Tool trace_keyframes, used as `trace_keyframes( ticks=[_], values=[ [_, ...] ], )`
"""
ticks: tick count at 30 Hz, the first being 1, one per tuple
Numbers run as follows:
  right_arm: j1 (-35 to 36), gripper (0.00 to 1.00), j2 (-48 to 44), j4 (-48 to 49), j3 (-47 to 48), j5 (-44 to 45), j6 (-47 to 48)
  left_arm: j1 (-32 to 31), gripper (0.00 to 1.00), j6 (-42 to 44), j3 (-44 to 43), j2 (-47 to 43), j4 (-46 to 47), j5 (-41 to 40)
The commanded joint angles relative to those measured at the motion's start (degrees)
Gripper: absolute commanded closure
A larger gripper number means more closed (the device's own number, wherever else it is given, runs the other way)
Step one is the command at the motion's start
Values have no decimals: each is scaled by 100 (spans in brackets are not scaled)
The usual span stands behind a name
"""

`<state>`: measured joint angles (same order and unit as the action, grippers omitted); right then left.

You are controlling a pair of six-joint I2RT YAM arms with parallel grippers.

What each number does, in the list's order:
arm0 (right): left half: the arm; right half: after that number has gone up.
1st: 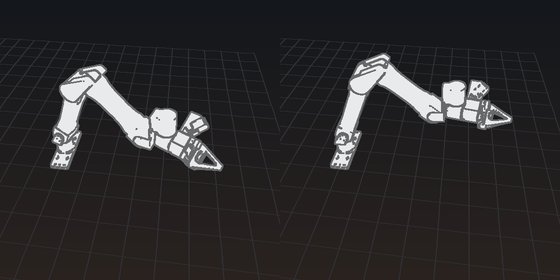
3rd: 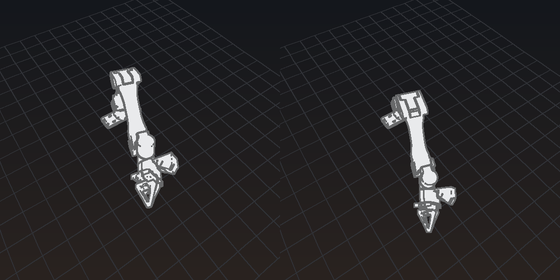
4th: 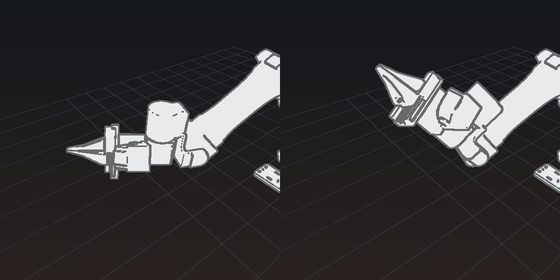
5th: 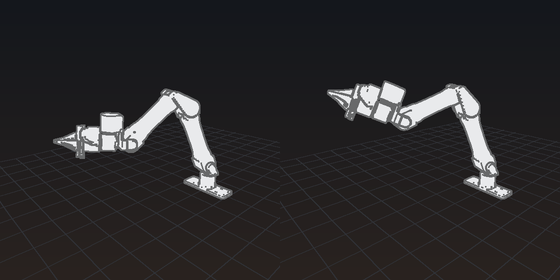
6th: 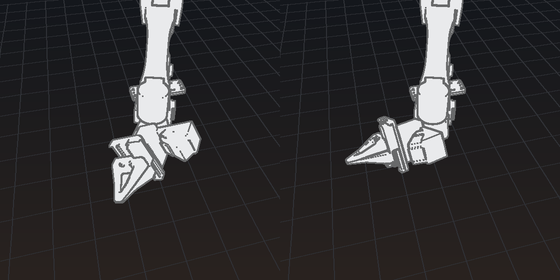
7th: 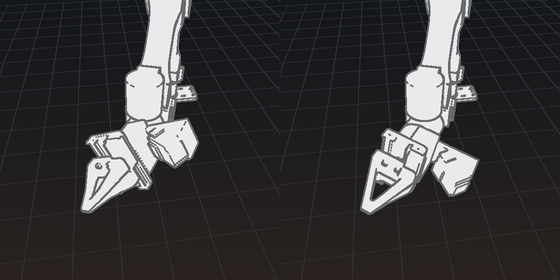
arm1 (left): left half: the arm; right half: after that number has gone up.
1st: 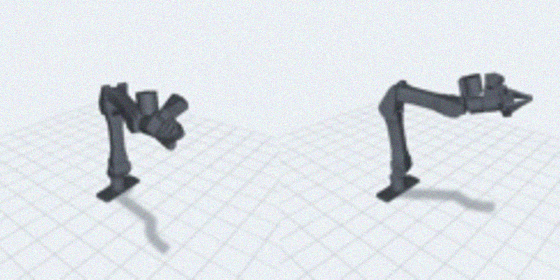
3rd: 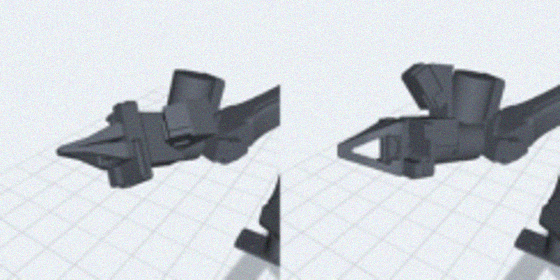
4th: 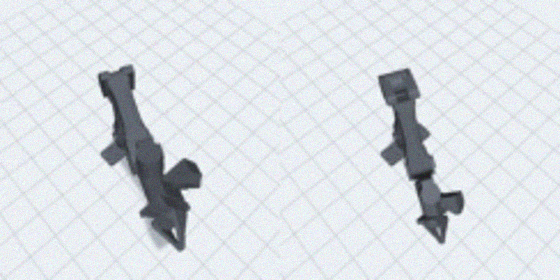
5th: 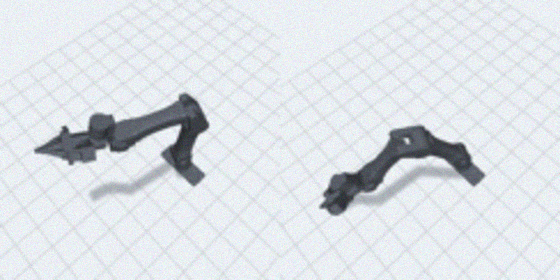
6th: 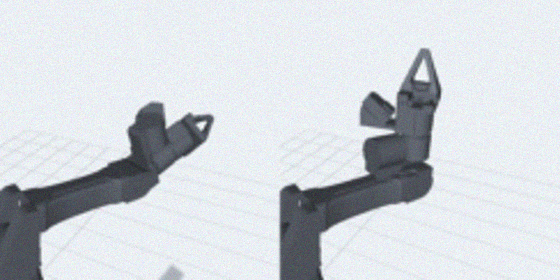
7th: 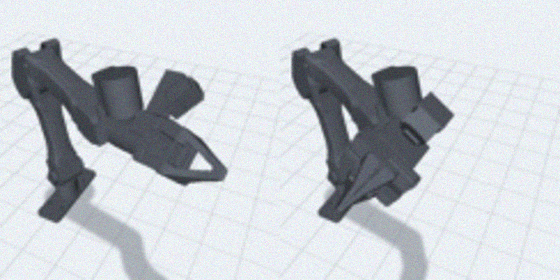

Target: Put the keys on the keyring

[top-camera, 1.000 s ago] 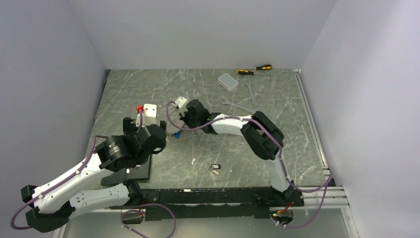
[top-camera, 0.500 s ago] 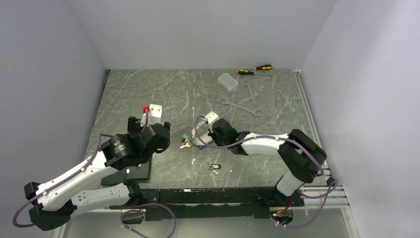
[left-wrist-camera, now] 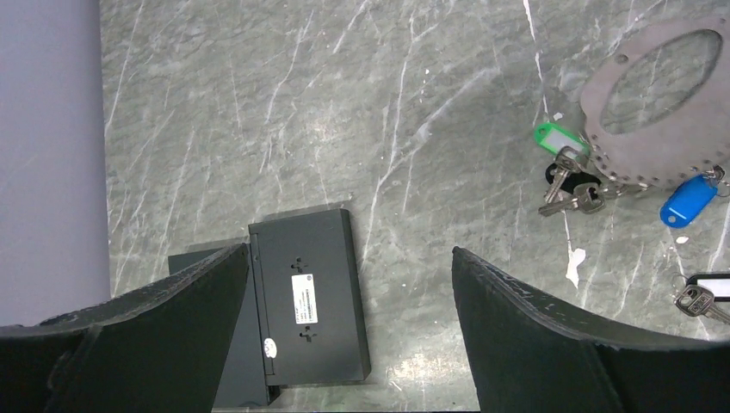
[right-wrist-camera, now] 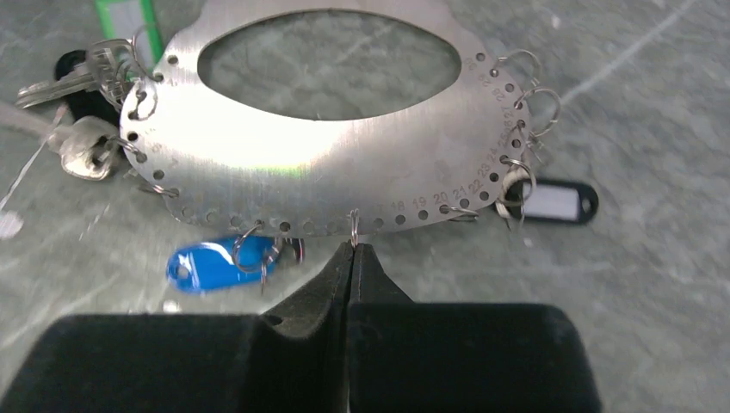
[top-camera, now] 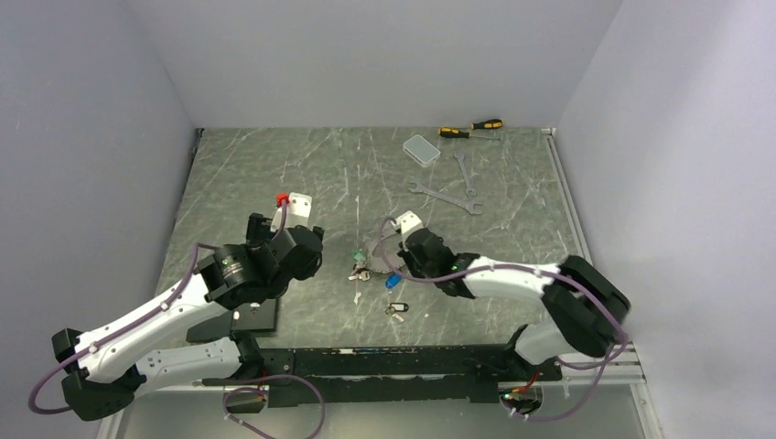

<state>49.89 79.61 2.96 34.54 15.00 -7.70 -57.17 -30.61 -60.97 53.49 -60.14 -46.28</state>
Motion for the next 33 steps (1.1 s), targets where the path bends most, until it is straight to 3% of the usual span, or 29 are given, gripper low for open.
trace_keyframes(
  ticks=[1, 5, 12, 24, 33],
  values=[
    [14, 100, 965, 213, 821, 198, 178, 30, 8, 106, 15, 21, 195, 65],
    [12, 100, 1495, 306, 1104, 259, 244, 30, 8, 111, 15, 19, 198, 42],
    [-49, 100, 1619, 388, 1113, 409, 361, 29, 8, 166, 24, 92, 230, 62],
    [-67, 100, 818, 53, 710, 504, 239, 30, 7, 261, 33, 243, 279, 95],
    [-67, 100, 753, -127, 777, -240, 129, 30, 7, 377, 54, 408, 331, 108]
  ],
)
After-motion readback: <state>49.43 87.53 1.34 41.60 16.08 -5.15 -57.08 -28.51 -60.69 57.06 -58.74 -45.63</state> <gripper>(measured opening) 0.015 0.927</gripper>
